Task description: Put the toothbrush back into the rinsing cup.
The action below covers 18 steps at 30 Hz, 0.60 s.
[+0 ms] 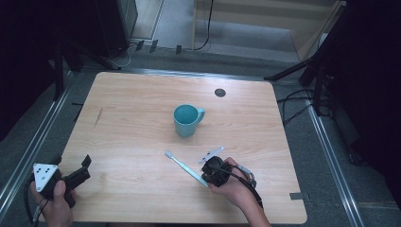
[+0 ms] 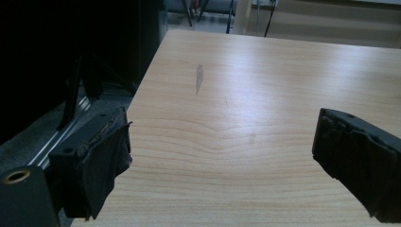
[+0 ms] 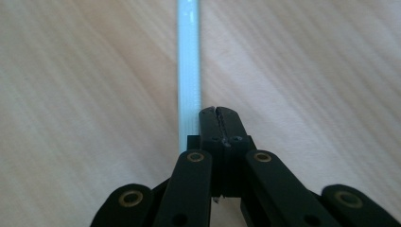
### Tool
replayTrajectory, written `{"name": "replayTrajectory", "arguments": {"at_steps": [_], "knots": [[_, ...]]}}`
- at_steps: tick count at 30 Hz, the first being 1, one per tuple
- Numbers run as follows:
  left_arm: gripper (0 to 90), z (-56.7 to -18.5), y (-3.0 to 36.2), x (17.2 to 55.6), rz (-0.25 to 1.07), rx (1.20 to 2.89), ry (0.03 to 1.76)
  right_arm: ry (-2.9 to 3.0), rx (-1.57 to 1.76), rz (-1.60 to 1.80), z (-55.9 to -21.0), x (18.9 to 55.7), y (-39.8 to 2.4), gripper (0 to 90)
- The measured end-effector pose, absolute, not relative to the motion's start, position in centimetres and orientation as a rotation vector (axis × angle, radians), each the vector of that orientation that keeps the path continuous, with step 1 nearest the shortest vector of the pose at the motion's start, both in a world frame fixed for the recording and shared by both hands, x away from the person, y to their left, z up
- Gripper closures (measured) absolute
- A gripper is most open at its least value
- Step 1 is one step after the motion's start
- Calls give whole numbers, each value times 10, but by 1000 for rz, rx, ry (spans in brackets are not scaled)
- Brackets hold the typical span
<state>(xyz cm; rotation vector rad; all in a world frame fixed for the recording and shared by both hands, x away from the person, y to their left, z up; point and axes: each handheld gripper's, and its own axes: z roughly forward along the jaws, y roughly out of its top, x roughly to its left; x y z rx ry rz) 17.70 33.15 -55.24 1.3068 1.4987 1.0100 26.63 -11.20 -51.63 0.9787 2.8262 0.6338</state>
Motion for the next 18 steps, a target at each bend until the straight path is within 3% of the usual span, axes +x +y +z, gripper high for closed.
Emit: {"name": "replayTrajectory", "arguments": {"at_steps": [5, 7, 11, 18], "knots": [[52, -552, 332, 177, 1005, 1304, 1501, 2911, 975, 608, -514, 263, -103, 900], [52, -552, 333, 177, 1000, 1301, 1503, 2881, 1000, 554, -508, 270, -94, 783], [52, -552, 333, 177, 995, 1296, 1505, 2895, 1057, 525, -497, 281, -72, 704], [52, -553, 334, 177, 992, 1291, 1501, 2908, 1110, 388, -492, 292, -38, 708]]}}
